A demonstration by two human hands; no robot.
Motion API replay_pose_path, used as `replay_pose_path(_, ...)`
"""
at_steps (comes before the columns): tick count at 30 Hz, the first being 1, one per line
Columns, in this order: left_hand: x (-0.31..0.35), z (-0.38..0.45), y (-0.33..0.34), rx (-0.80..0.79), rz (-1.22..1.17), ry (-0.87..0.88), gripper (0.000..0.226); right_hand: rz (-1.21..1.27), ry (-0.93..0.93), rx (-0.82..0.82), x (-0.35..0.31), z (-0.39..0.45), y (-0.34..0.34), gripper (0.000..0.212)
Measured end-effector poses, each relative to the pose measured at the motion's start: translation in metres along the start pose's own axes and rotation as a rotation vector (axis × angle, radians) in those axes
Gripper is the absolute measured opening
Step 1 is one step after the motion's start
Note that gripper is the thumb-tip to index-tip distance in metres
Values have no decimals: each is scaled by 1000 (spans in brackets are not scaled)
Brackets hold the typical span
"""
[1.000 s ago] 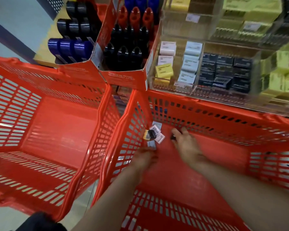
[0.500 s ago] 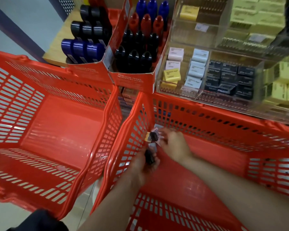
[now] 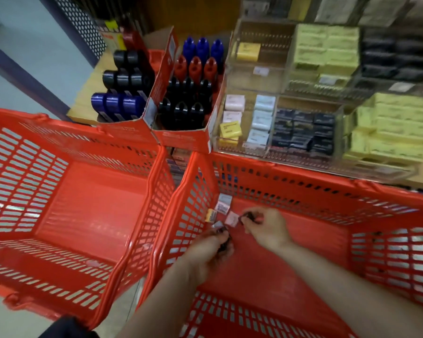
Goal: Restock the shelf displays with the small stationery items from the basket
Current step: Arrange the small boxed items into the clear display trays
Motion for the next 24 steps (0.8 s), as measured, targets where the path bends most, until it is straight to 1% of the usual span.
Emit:
replay_pose_path(2, 18, -27, 6, -15, 136, 60, 13, 267, 113, -23, -13, -27, -31, 15)
replay_pose_path(4, 43, -65, 13, -64, 233, 145, 17, 518, 173, 1, -38, -58, -64, 8)
replay_pose_path(6, 71, -117, 19, -110, 330, 260, 19, 574, 119, -6, -74, -92, -95, 9)
replay_pose_path(8, 99, -170, 26, -162, 392, 401, 22, 528, -1, -75, -119, -123, -126, 6)
replay_pose_path(10, 118, -219, 33, -252, 421, 501, 25, 477, -88, -158, -161, -152, -154, 14)
replay_pose_path(11, 125, -238, 37, -295, 415, 538, 28, 469, -116, -180, -177, -164, -166, 17)
replay_pose_path(13, 132, -262, 44, -328, 365, 593, 29, 457, -171, -178, -200, -182, -189, 15)
replay_pose_path(15, 139, -270, 50, -316, 317, 619, 30, 428, -209, -123, -210, -191, -204, 15)
replay_pose_path(18, 158, -264, 61, -244, 357, 640, 41, 342, -199, -17, -215, -186, -215, 20)
replay_pose_path(19, 162, -259, 64, -208, 379, 650, 40, 317, -190, -7, -217, -180, -216, 22)
replay_pose_path(21, 165, -250, 72, -163, 438, 653, 28, 302, -190, -20, -220, -171, -214, 26)
replay_pose_path(22, 164, -246, 76, -167, 453, 650, 23, 312, -199, -34, -223, -168, -211, 27)
replay_pose_path(24, 161, -241, 87, -191, 442, 660, 22, 315, -230, -40, -224, -163, -204, 28)
Point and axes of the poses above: each hand's wrist, its own z-axis towards the middle knuckle, its own y-axis out of the palm, x = y × z, the point moved 1 cm from there along z, towards the middle knuckle, and after that the axes turned 15 degrees about z, right-handed, at the moved point
